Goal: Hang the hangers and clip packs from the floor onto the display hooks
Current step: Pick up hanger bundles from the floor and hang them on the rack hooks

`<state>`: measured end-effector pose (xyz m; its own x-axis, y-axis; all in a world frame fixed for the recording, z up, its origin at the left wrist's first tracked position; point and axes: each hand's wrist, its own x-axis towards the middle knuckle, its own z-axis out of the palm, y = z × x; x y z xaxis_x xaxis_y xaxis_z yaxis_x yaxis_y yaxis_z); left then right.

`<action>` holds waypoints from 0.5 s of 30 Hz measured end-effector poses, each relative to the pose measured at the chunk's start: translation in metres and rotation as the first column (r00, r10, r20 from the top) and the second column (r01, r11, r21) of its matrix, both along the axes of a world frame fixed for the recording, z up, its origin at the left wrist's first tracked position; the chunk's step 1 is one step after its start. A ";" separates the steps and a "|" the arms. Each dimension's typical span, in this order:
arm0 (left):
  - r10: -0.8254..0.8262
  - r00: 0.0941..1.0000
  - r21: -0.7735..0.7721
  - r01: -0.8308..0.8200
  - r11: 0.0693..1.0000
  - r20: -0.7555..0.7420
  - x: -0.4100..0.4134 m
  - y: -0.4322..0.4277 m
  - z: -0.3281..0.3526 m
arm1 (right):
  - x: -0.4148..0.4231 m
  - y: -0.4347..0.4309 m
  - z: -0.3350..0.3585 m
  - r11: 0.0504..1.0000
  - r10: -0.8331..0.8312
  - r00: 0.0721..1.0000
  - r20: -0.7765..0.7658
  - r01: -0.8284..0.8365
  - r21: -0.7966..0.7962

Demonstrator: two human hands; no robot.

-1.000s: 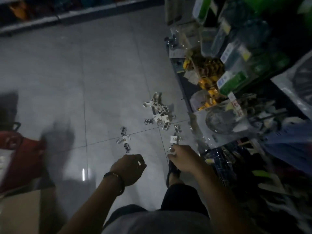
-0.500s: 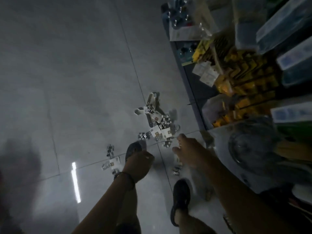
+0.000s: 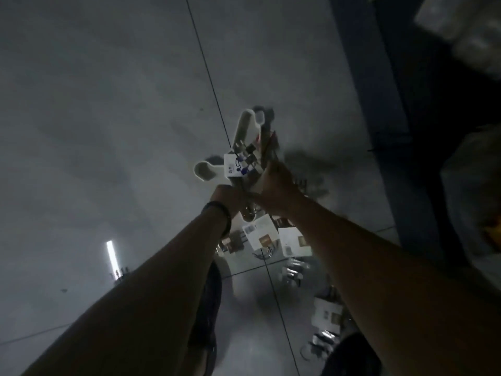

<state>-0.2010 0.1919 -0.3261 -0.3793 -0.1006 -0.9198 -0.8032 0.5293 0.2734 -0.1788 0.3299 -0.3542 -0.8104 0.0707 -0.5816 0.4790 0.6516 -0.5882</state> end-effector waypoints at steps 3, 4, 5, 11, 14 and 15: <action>0.034 0.993 -0.105 -0.045 0.993 -0.111 0.000 0.003 -0.055 | 0.025 0.009 -0.029 0.962 0.030 0.997 0.074 -0.049 0.269; -0.012 0.989 -0.165 -0.013 0.986 -0.146 0.002 0.004 -0.062 | 0.037 0.013 -0.030 0.934 0.023 0.992 0.124 -0.066 0.352; -0.084 0.979 -0.212 0.044 0.976 -0.183 0.004 0.004 -0.069 | 0.049 0.019 -0.035 0.915 0.008 0.988 0.154 -0.070 0.397; -0.241 0.926 -0.269 0.162 0.949 -0.290 0.010 0.019 -0.056 | 0.092 0.031 -0.031 0.910 -0.254 0.940 0.227 0.153 0.385; -0.188 0.903 -0.245 0.096 0.965 -0.387 0.012 0.018 -0.037 | 0.108 0.028 -0.027 0.875 -0.443 0.852 0.280 0.344 0.341; -0.167 0.881 -0.233 0.067 0.970 -0.443 0.012 0.015 -0.035 | 0.114 0.027 -0.026 0.867 -0.473 0.828 0.299 0.379 0.323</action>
<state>-0.1887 0.2064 -0.3613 -0.7718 -0.1961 -0.6048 -0.5442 0.6958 0.4687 -0.0650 0.3574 -0.3805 -0.4046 0.5345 -0.7420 0.8864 0.4289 -0.1744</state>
